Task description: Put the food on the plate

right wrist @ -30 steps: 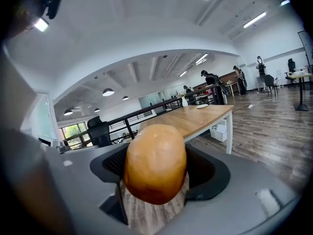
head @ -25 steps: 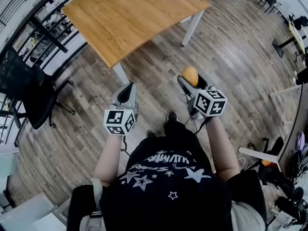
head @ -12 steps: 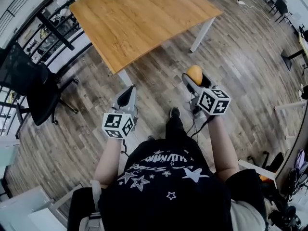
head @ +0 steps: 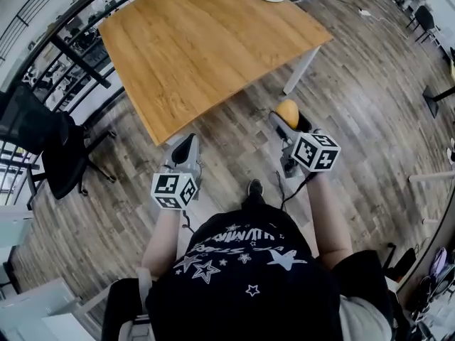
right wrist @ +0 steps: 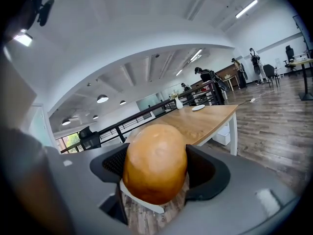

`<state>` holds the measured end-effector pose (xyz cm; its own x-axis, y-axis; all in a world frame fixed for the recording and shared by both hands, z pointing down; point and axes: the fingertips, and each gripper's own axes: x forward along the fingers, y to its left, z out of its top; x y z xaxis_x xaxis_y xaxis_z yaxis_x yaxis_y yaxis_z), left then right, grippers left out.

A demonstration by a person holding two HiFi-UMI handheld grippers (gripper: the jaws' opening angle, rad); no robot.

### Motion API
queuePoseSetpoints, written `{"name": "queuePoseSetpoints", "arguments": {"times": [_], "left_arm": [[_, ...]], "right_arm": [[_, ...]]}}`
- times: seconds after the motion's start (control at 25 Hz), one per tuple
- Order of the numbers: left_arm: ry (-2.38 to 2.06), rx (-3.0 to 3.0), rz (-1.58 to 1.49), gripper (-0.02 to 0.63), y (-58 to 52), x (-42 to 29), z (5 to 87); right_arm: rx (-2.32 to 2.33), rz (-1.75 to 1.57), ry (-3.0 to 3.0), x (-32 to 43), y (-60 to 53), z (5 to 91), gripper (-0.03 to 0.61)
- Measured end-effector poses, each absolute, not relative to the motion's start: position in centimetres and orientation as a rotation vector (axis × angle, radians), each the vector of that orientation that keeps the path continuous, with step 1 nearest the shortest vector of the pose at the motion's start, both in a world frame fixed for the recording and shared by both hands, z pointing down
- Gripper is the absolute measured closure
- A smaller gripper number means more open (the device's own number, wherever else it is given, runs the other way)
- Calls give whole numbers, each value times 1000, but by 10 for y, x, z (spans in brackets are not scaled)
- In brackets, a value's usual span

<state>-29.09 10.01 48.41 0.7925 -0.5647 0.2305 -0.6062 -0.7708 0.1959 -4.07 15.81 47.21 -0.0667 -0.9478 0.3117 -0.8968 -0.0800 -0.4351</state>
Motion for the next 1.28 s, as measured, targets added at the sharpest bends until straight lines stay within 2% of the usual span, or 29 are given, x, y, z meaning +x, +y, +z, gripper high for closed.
{"name": "queuePoseSetpoints", "arguments": {"times": [0.4, 0.64, 1.0, 1.28], "left_arm": [[-965, 2783, 297, 612, 59, -201, 484], [-1050, 2738, 223, 612, 40, -163, 475], [-1005, 2767, 231, 612, 34, -124, 470], [-967, 2758, 213, 612, -11, -98, 472]], "right_arm": [[-2011, -876, 2084, 46, 122, 485, 221], [-1990, -901, 2093, 88, 117, 491, 221], [-1999, -924, 2035, 118, 120, 495, 221], [-2052, -921, 1993, 146, 98, 495, 221]]}}
